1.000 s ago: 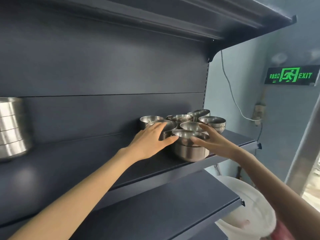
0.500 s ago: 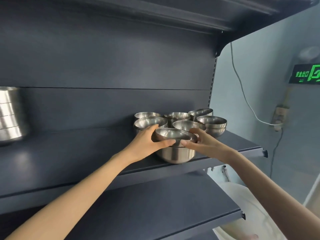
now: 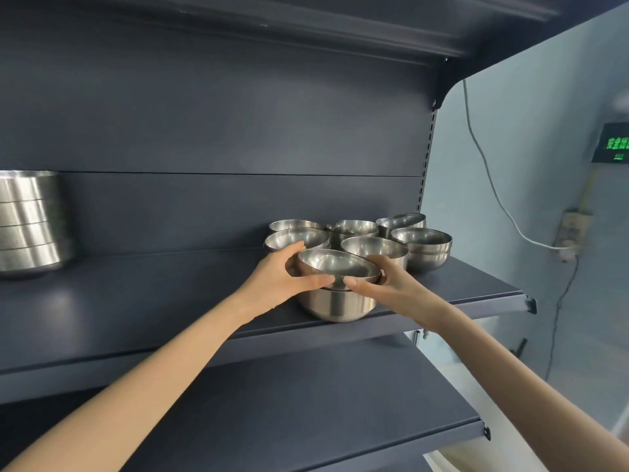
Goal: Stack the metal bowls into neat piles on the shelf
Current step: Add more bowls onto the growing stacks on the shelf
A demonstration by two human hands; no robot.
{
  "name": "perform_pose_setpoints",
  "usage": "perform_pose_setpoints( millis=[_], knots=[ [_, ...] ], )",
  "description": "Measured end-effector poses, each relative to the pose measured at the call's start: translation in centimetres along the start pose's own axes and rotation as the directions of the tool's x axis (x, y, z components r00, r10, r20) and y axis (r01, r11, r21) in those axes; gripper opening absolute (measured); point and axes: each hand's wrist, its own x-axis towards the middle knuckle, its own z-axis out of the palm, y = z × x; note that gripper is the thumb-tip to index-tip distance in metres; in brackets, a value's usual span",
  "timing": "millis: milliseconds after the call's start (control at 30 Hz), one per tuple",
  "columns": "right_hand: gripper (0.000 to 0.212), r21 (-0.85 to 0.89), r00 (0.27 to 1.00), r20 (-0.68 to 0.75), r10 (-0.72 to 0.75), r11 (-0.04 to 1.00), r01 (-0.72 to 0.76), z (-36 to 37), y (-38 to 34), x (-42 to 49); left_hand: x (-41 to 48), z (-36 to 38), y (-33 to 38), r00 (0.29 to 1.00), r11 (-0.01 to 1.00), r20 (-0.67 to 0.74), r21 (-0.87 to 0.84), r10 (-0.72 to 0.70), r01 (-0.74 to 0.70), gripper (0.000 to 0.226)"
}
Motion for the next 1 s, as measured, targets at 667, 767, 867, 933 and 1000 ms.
perform_pose_setpoints(
  millis=[667,767,867,933,1000],
  knots=[
    [0.075,0.029,0.998,0.000,-0.059,0.998,0.059,10.4,-3.6,3.1,-4.4,-10.0,-3.1,0.999,0.994,0.009,-0.104,-0.035,0.036,0.052],
    [0.089,0.046,0.997,-0.005,-0.076,0.996,0.076,12.5,-4.0,4.7,-5.1,-11.7,-4.3,0.998,0.991,-0.021,-0.122,-0.053,0.050,0.051],
    [0.101,0.009,0.997,-0.011,-0.073,0.997,0.073,14.3,-4.5,6.2,-5.5,-13.3,-5.5,0.997,0.988,-0.068,-0.149,-0.049,0.038,0.056],
    [0.102,-0.051,0.998,0.004,-0.062,0.997,0.062,15.3,-5.3,7.1,-5.6,-14.5,-6.2,0.995,0.987,-0.091,-0.160,-0.048,0.033,0.059],
    [0.105,-0.087,0.998,0.035,-0.052,0.995,0.054,16.0,-6.0,8.1,-5.6,-15.6,-7.0,0.992,0.985,-0.105,-0.166,-0.064,0.046,0.063]
  ],
)
